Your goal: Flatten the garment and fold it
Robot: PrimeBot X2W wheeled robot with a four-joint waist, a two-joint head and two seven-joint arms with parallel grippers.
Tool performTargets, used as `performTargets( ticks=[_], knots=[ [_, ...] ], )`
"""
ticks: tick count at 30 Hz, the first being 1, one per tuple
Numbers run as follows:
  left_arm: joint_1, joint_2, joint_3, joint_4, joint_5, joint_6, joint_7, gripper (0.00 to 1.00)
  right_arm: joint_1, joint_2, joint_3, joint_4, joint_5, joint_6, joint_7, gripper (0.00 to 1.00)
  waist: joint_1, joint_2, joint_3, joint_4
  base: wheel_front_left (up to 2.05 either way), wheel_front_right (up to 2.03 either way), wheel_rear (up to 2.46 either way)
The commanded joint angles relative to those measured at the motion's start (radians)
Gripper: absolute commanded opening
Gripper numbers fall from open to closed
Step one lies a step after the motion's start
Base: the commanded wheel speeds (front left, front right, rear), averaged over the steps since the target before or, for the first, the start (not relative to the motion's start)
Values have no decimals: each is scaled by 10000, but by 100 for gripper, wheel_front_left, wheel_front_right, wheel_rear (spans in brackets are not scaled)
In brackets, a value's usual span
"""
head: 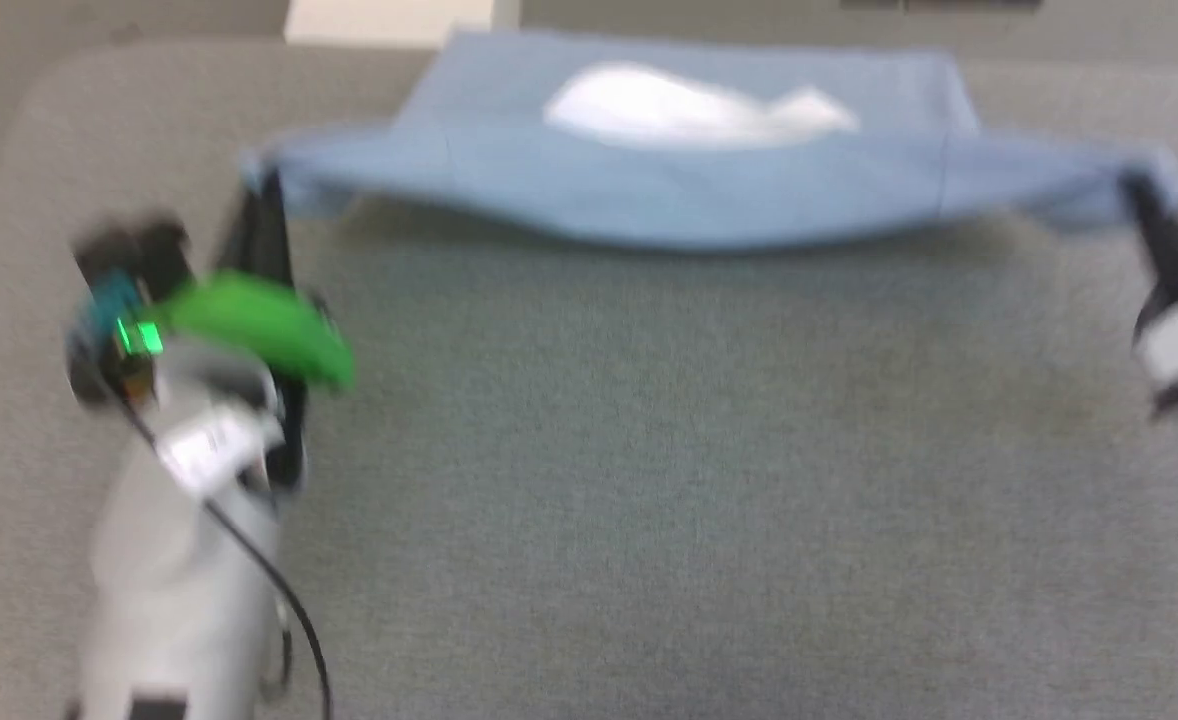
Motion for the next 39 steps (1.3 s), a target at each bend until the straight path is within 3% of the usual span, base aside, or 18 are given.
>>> performTargets(
  ticks=[1,12,23,31,39],
  knots=[
    [570,-51,-4,-282,-224,51,127,0,469,140,-64,-198,115,-13,38,0,1,-1,-1590,147,0,0,0],
    [5351,-246,151,-2017,-1308,739,2182,0,4567,595,-459,-1073,-458,-13,491,0,1,-1,-2630,39,0,0,0],
    [7765,84,511,-3672,-2117,1850,4652,0,7118,519,-1128,-1775,-670,-13,2061,0,1,-1,-2797,-12,0,0,0],
    [8571,696,454,-4940,-1915,2783,6277,0,7518,496,-1794,-2531,-1309,-13,3488,0,1,-1,-2683,-94,0,0,0],
    [7947,1170,-65,-5444,-1294,2730,6636,0,6417,213,-1024,-3131,-2324,-13,5792,0,1,-1,-2372,-184,0,0,0]
  ],
)
